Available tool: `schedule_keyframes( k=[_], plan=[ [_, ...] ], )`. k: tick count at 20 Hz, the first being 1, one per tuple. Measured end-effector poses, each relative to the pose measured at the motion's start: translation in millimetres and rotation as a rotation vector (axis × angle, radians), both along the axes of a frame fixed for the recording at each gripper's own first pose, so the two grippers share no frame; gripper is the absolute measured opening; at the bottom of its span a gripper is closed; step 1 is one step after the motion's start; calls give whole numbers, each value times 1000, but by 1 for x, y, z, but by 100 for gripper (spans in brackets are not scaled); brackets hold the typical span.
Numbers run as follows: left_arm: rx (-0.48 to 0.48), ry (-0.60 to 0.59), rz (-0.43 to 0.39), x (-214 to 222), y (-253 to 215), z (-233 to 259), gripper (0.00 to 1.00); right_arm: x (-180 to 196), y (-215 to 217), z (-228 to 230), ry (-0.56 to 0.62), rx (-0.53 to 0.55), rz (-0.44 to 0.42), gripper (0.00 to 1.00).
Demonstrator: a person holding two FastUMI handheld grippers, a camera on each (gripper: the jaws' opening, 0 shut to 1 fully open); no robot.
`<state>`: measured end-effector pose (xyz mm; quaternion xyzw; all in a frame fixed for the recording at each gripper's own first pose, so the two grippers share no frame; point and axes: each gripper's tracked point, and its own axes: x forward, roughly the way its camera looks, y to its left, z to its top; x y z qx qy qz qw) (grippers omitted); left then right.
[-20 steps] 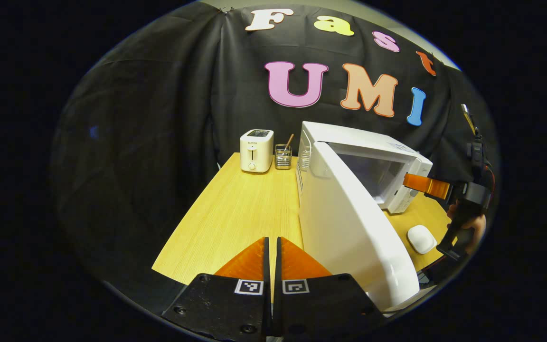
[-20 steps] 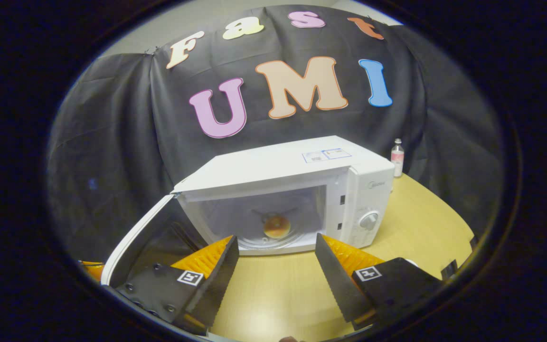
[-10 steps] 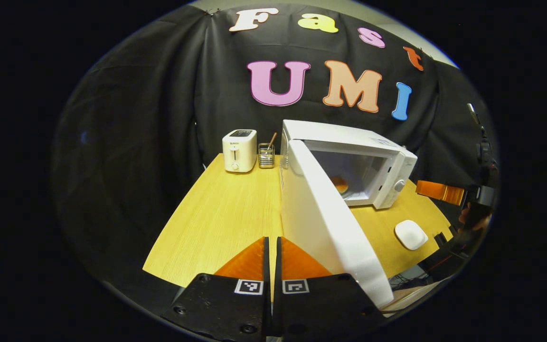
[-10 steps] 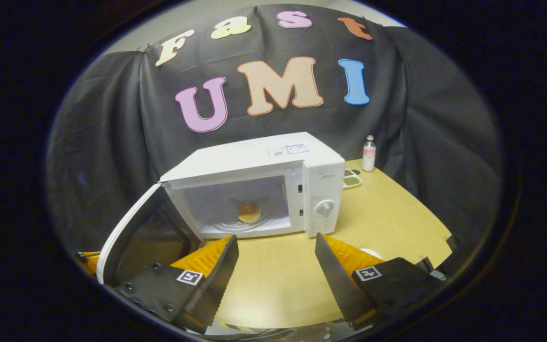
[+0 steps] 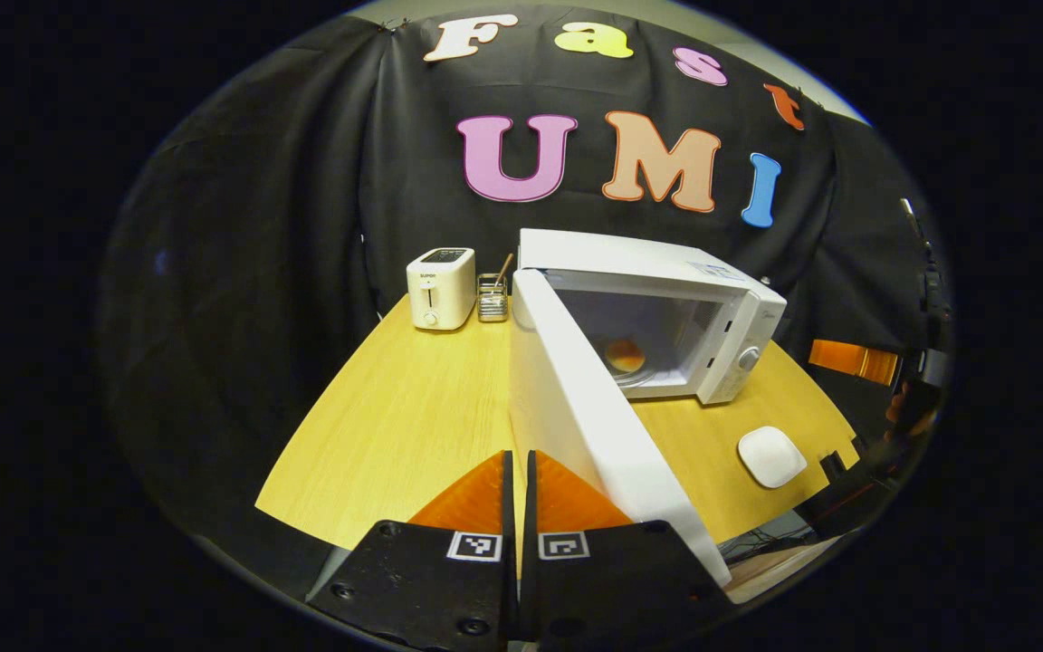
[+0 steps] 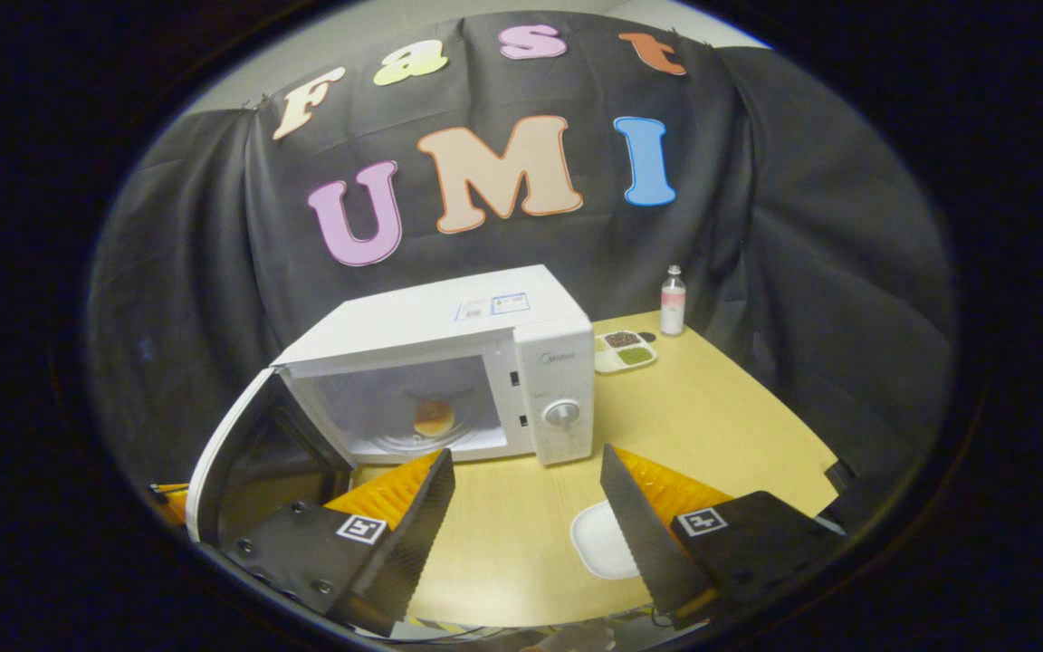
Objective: Open the microwave oven with the left hand, put the food in, and close the microwave oven.
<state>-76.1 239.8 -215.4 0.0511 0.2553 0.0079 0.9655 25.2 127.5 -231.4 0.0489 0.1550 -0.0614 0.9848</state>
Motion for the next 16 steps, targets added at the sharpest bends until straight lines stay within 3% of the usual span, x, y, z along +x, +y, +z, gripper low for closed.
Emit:
schedule_keyframes(
  k=[4,5,6,9,10,11,16],
  plan=[
    [-19,-1,-10,10,-32,-4,1,5,-23,3,10,13,8,100],
    [-13,-3,-10,14,-39,-5,1,6,-29,2,14,14,9,92],
    [-11,-3,-15,18,-46,-5,1,8,-36,1,17,14,10,100],
    [-1,-1,-29,26,-69,-9,1,11,-52,2,24,18,11,100],
    [4,1,-37,30,-78,-10,0,12,-59,1,25,19,9,92],
    [7,0,-44,33,-85,-12,0,13,-65,0,25,21,7,100],
    [-14,-10,-79,56,-128,-17,1,19,-87,-1,28,42,4,100]
  ],
)
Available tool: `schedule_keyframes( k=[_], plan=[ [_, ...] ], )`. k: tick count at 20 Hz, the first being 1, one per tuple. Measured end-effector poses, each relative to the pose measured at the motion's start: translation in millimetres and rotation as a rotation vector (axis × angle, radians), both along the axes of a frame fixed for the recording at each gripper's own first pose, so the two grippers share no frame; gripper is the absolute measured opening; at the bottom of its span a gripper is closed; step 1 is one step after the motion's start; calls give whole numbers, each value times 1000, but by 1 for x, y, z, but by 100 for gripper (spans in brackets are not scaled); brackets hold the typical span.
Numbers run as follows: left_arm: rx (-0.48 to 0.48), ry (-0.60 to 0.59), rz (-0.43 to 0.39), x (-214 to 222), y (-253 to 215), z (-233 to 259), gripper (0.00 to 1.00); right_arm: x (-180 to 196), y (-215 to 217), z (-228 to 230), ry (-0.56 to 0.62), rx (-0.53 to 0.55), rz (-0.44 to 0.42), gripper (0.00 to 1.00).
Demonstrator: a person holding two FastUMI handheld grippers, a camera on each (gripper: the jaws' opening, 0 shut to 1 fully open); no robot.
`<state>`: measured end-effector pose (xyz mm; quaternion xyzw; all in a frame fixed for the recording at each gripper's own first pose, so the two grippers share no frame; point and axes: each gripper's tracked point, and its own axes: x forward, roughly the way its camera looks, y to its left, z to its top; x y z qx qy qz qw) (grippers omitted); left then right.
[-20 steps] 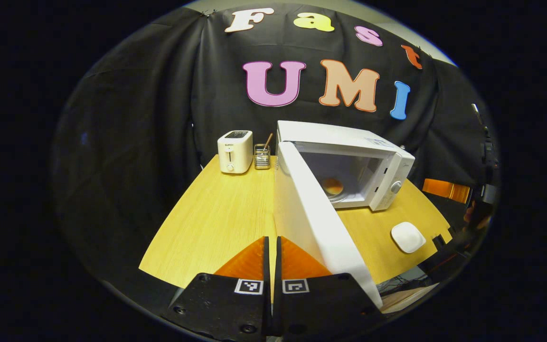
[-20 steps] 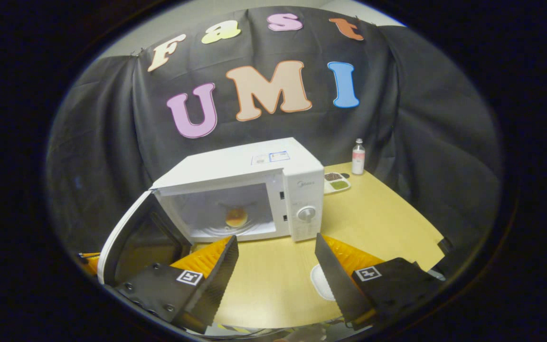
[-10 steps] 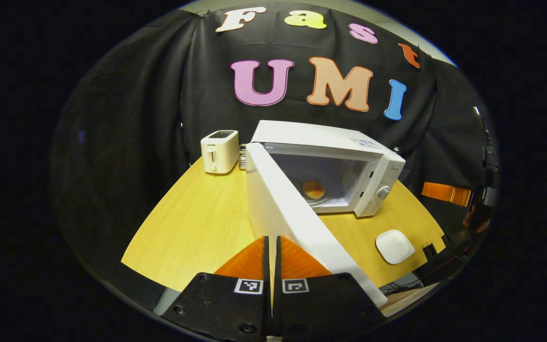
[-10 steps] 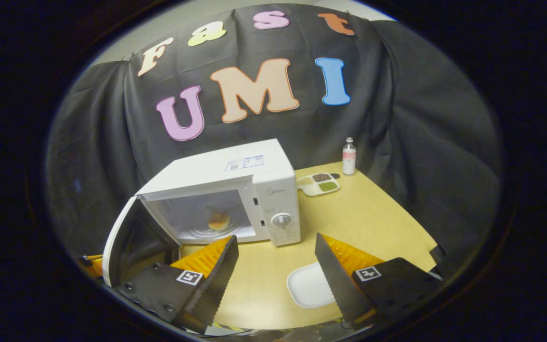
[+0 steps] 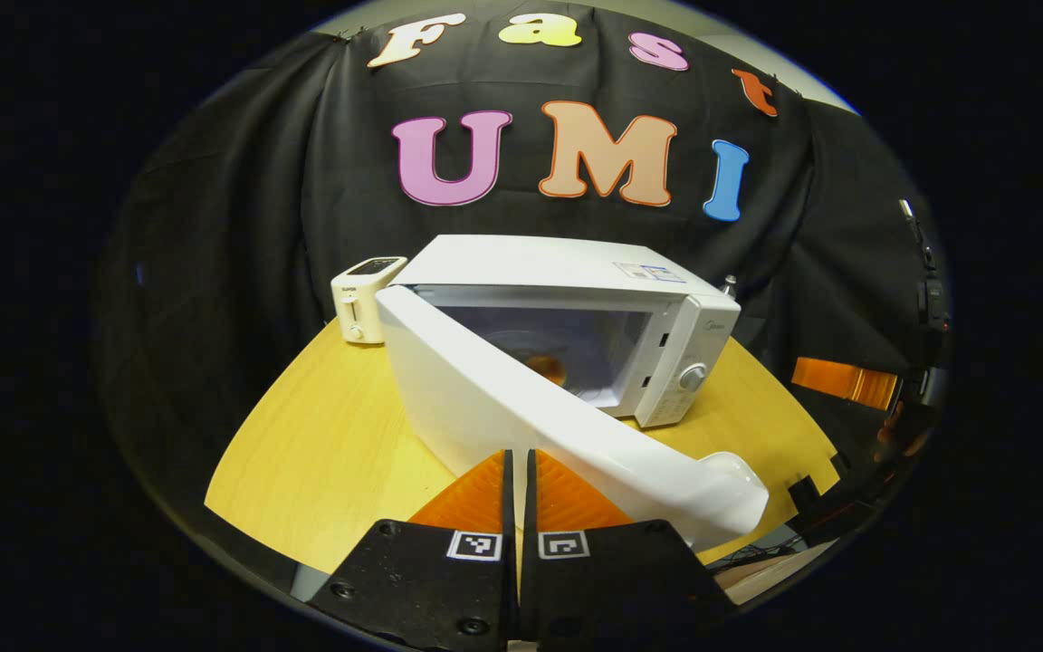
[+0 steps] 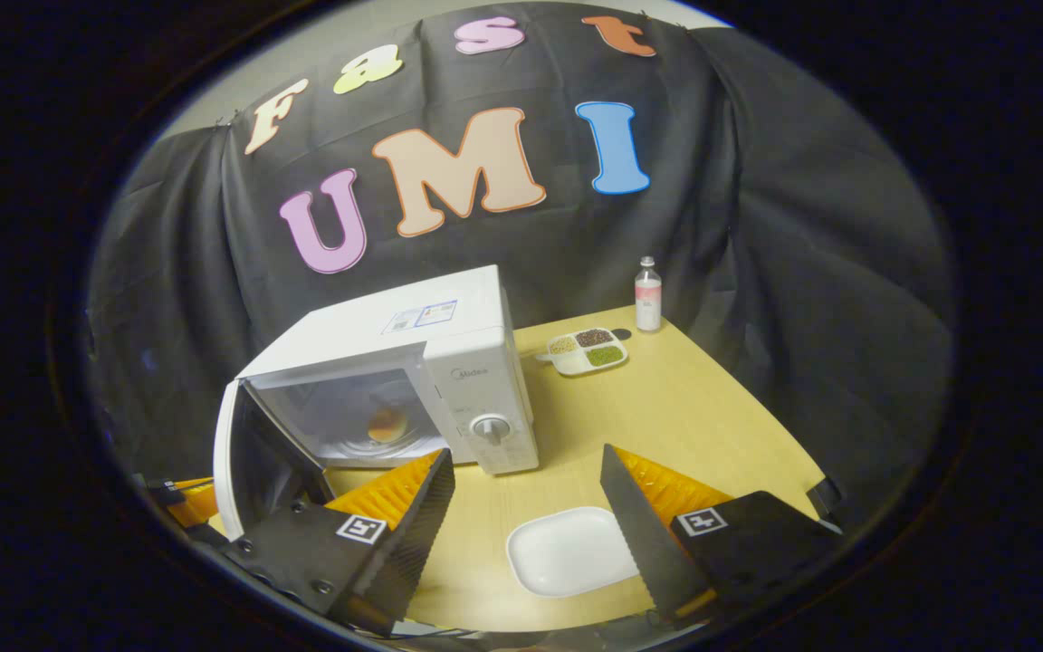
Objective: Open the microwave oven with the left hand, put the food in, and close the microwave oven.
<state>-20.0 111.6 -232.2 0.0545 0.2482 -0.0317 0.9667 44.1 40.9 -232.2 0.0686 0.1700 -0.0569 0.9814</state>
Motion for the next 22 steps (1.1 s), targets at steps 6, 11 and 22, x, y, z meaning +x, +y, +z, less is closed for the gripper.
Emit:
schedule_keyframes(
  k=[6,11,22],
  plan=[
    [-42,8,-62,30,-48,-12,1,9,-14,-3,7,-7,19,100],
    [-45,-1,-123,57,-80,-14,1,15,-27,-7,20,-6,18,100],
    [-100,-45,-116,100,-121,-9,0,11,-45,-1,-6,3,-18,100]
  ],
)
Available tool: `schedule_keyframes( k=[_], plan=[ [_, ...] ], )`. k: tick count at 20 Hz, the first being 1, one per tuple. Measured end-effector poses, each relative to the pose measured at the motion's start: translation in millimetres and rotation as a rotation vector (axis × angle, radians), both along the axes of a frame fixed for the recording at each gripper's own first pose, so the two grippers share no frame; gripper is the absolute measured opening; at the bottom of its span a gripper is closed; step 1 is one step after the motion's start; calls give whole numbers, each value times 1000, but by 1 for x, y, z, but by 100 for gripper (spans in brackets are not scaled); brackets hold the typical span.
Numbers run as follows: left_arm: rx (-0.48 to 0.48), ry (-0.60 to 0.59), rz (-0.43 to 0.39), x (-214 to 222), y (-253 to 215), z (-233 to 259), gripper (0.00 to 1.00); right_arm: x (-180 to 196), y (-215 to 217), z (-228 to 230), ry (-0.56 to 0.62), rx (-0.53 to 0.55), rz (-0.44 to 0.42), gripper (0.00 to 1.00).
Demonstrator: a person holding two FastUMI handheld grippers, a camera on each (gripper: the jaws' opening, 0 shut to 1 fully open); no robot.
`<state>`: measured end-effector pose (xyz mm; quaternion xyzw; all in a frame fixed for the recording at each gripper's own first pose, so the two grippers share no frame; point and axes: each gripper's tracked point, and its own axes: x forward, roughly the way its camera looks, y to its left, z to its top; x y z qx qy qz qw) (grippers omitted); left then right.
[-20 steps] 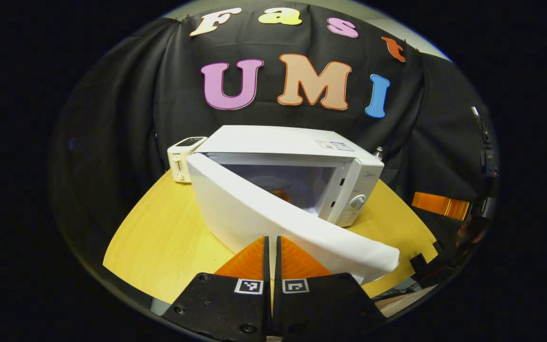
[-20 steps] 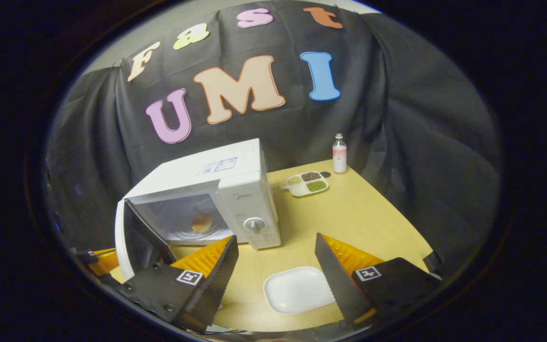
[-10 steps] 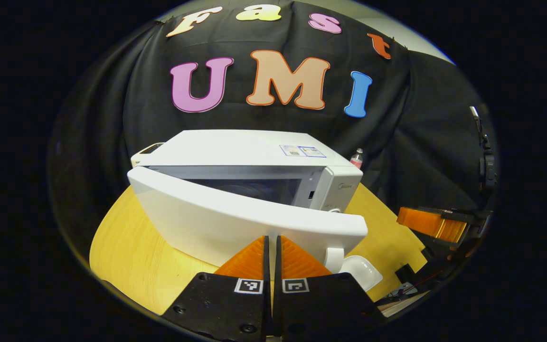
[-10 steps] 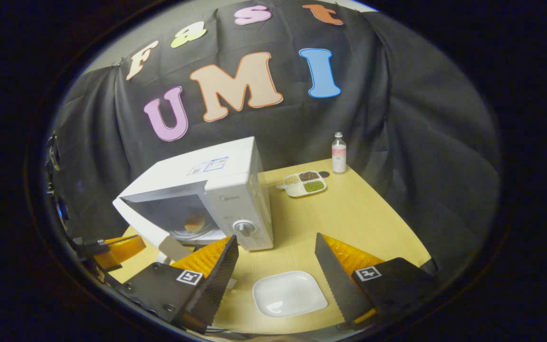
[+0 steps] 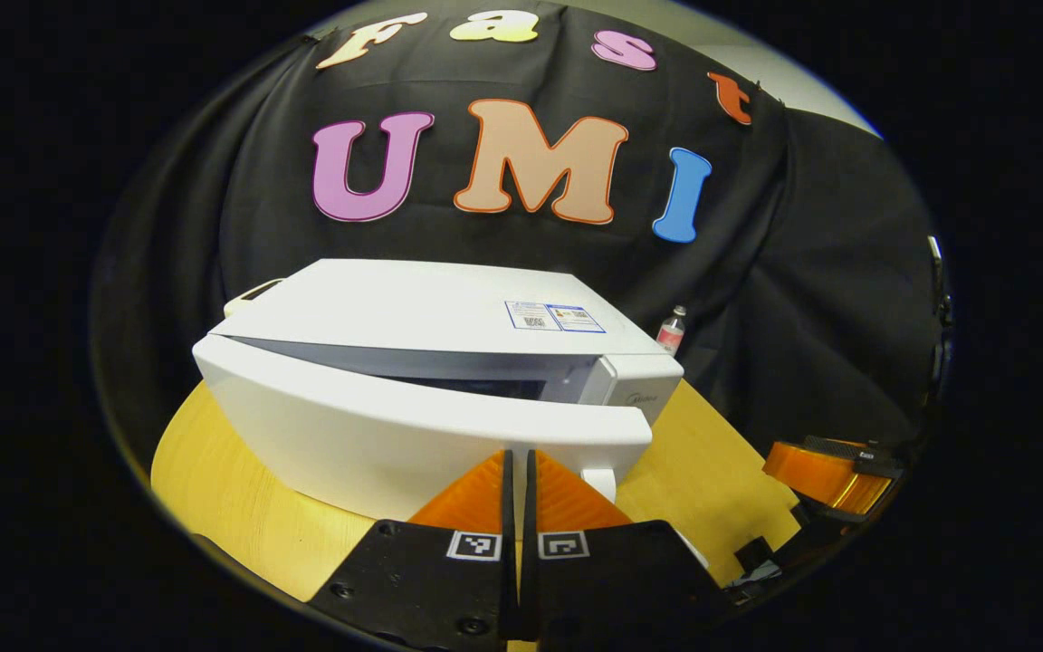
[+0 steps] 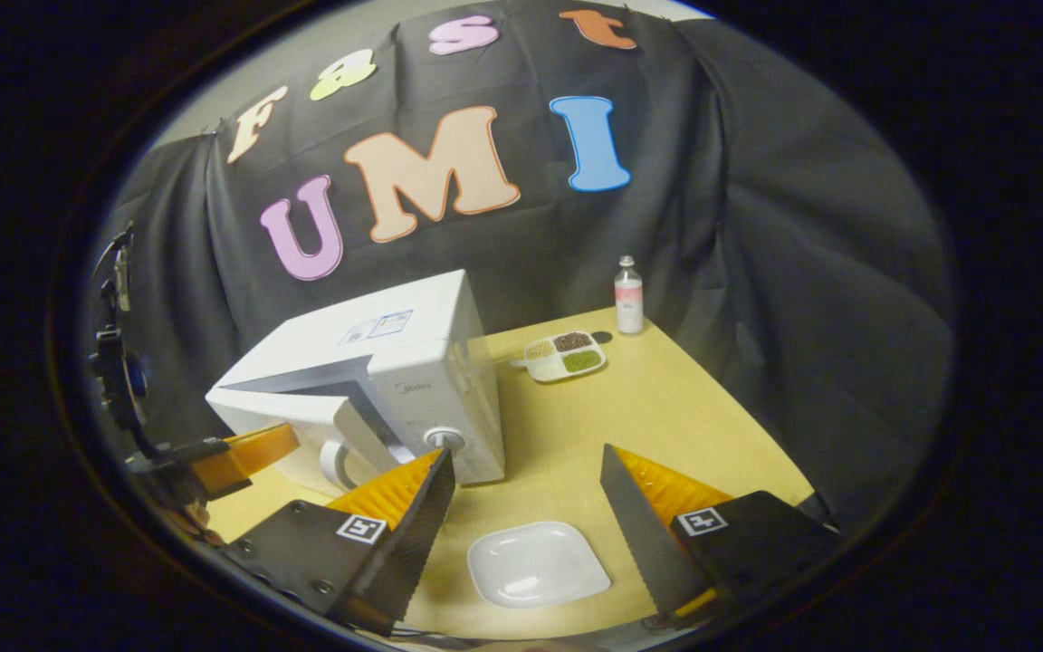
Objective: Open the microwave oven with the left hand, put the food in, and close the microwave oven.
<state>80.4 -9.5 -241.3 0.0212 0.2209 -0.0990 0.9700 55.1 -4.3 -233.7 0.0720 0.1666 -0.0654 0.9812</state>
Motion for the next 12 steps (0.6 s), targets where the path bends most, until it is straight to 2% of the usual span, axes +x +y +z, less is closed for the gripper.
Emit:
schedule_keyframes(
  k=[12],
  plan=[
    [-42,-28,38,36,-17,1,1,1,0,6,-23,-8,14,100]
  ],
)
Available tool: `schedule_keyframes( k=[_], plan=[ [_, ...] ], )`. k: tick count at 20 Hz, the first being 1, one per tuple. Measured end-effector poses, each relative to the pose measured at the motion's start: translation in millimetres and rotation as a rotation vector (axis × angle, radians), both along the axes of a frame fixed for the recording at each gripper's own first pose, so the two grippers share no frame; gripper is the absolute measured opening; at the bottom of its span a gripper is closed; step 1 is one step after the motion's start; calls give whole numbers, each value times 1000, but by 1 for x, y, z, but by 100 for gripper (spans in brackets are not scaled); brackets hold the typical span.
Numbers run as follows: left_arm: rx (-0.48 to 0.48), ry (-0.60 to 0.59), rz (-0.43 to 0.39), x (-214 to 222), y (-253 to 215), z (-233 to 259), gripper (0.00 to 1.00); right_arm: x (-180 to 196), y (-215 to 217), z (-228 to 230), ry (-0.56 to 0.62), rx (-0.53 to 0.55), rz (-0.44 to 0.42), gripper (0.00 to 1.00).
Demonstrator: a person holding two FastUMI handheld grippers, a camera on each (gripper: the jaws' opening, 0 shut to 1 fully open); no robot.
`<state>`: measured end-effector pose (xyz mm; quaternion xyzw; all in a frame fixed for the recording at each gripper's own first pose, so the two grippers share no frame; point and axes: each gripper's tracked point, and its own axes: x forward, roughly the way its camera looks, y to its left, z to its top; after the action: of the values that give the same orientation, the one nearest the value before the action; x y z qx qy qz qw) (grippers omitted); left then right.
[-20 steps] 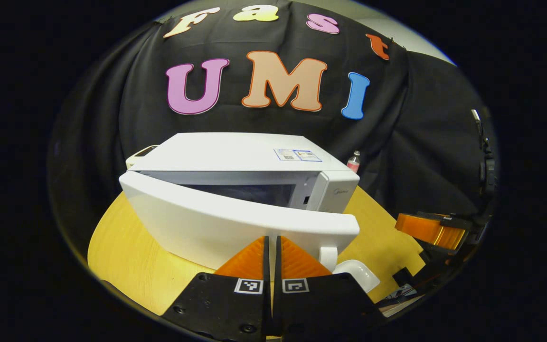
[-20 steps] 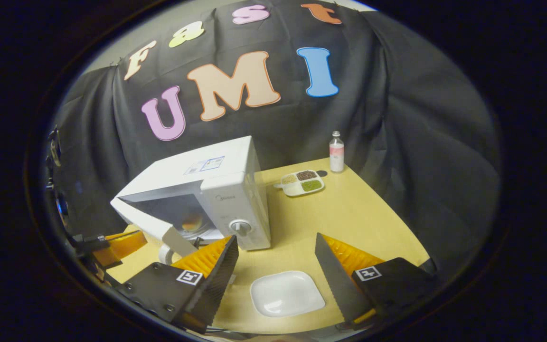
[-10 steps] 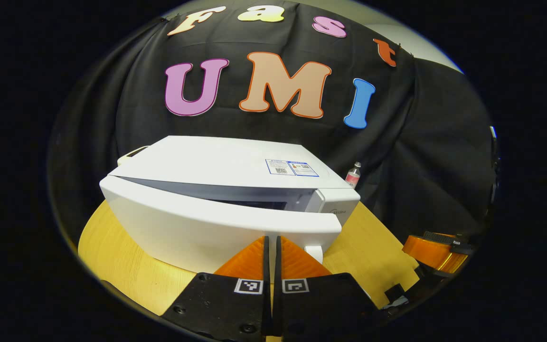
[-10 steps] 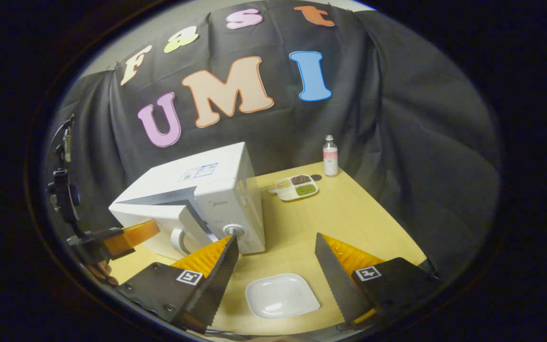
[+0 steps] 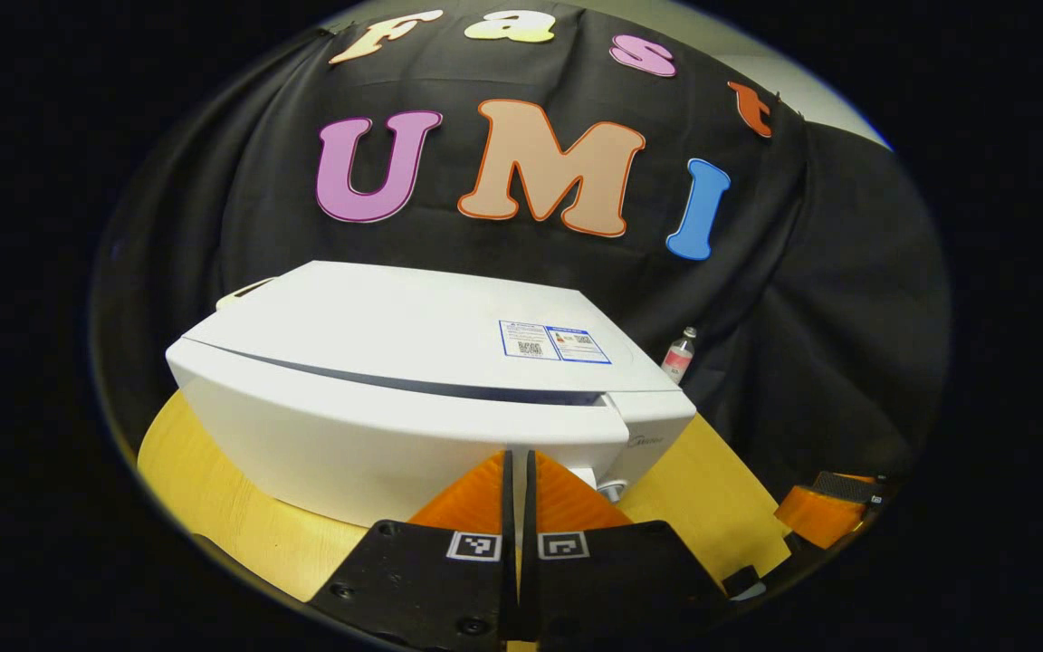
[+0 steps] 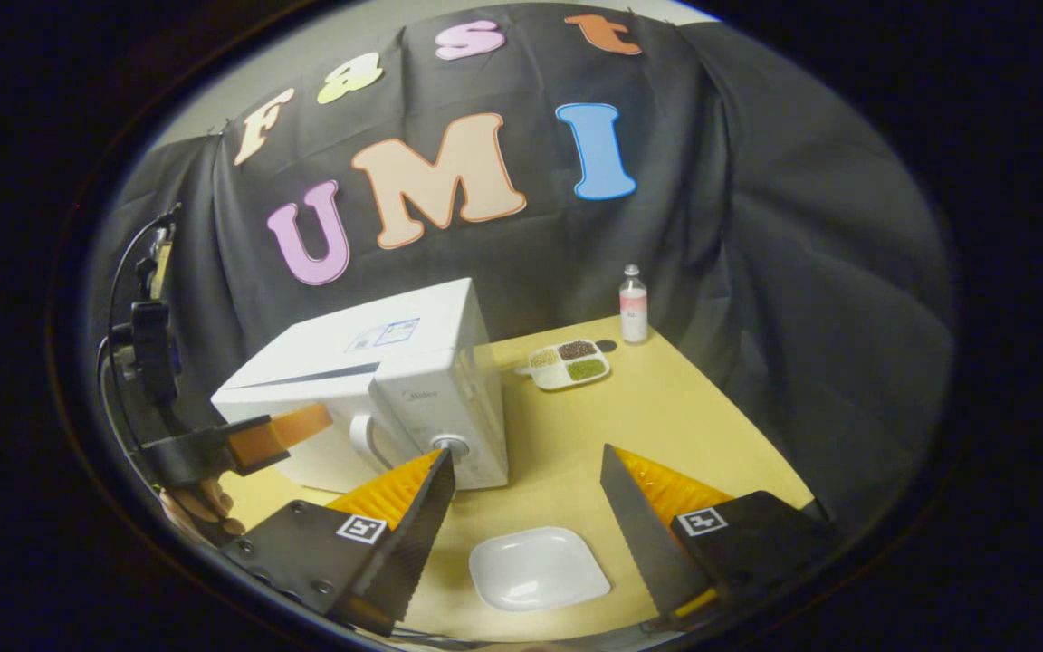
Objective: Open the microwave oven with the left hand, put the food in, and close the microwave oven.
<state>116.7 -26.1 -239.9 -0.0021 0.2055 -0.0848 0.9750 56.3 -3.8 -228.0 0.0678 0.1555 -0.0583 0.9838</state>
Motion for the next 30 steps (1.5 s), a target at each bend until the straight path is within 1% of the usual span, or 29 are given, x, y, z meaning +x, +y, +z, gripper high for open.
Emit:
schedule_keyframes(
  k=[4,8,15,16,17,18,20,21,25,28,30],
  plan=[
    [-19,12,4,1,-3,-2,0,1,-1,0,1,-2,-6,100],
    [-11,5,41,4,0,-1,0,1,-1,0,4,-12,-6,100],
    [-59,1,58,4,-3,-5,1,5,-2,4,10,-28,4,100],
    [-57,3,59,5,-4,-6,2,5,-2,7,9,-26,3,100],
    [-51,0,60,6,-5,-7,0,5,-3,8,6,-23,2,100],
    [-41,-24,66,13,-3,-2,1,5,-3,11,2,-19,2,100],
    [-73,5,57,10,-8,-8,2,6,-5,14,-3,-15,0,100],
    [-74,-7,51,13,-7,-4,1,7,-6,16,-7,-13,-2,100],
    [-51,-25,43,9,-6,2,1,4,-11,25,-25,-24,-6,100],
    [-5,-73,26,1,-2,23,1,5,-11,33,-38,-37,3,100],
    [-15,-91,30,-9,1,32,0,6,-7,39,-50,-37,17,100]
  ],
)
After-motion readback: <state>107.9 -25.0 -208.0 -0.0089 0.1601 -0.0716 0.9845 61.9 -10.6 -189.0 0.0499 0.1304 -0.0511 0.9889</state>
